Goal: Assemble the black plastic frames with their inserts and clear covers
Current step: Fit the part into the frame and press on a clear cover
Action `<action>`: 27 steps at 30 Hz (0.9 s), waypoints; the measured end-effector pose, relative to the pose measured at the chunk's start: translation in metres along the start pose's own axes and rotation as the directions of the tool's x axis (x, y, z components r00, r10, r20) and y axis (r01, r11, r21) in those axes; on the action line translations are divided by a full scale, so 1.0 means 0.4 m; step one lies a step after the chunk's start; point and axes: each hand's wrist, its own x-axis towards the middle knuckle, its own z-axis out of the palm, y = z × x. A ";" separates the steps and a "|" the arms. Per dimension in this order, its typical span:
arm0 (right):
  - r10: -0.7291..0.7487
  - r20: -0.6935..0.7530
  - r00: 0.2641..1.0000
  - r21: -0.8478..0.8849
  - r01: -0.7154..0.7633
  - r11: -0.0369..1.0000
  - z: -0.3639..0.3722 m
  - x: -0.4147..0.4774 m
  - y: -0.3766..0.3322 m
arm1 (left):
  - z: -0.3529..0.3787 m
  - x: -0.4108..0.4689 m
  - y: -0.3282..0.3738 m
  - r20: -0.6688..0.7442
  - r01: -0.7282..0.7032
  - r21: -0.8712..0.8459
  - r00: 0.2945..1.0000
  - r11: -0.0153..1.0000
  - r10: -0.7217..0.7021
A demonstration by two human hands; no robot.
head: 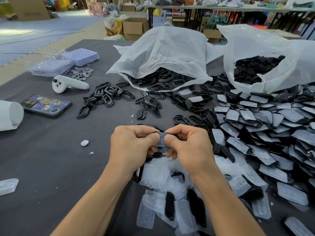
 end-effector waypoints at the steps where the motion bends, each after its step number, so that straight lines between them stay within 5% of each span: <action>1: -0.006 -0.004 1.000 -0.003 0.006 1.000 0.000 0.000 0.000 | 0.001 -0.001 0.000 -0.015 -0.011 0.015 1.000 1.000 0.012; 6: -0.064 -0.028 0.998 -0.136 0.060 0.989 0.000 -0.001 0.009 | 0.004 -0.009 -0.004 0.026 -0.078 0.084 0.997 0.993 0.076; 11: -0.063 -0.078 0.995 -0.145 0.051 0.988 -0.016 0.007 0.014 | 0.002 0.001 -0.007 0.129 -0.003 0.096 0.992 0.995 -0.009; 17: -0.066 -0.032 0.997 -0.167 0.060 0.984 -0.007 -0.002 0.006 | 0.009 -0.003 -0.013 -0.015 0.015 0.036 1.000 0.999 -0.014; 22: -0.241 0.036 0.970 -0.402 0.235 0.885 -0.002 -0.027 -0.007 | 0.004 0.000 -0.013 -0.062 -0.020 0.018 0.998 1.000 0.021; 27: -0.273 0.016 0.962 -0.520 0.242 0.819 -0.032 -0.005 -0.020 | 0.016 -0.003 -0.016 -0.078 -0.117 0.042 0.990 0.992 0.120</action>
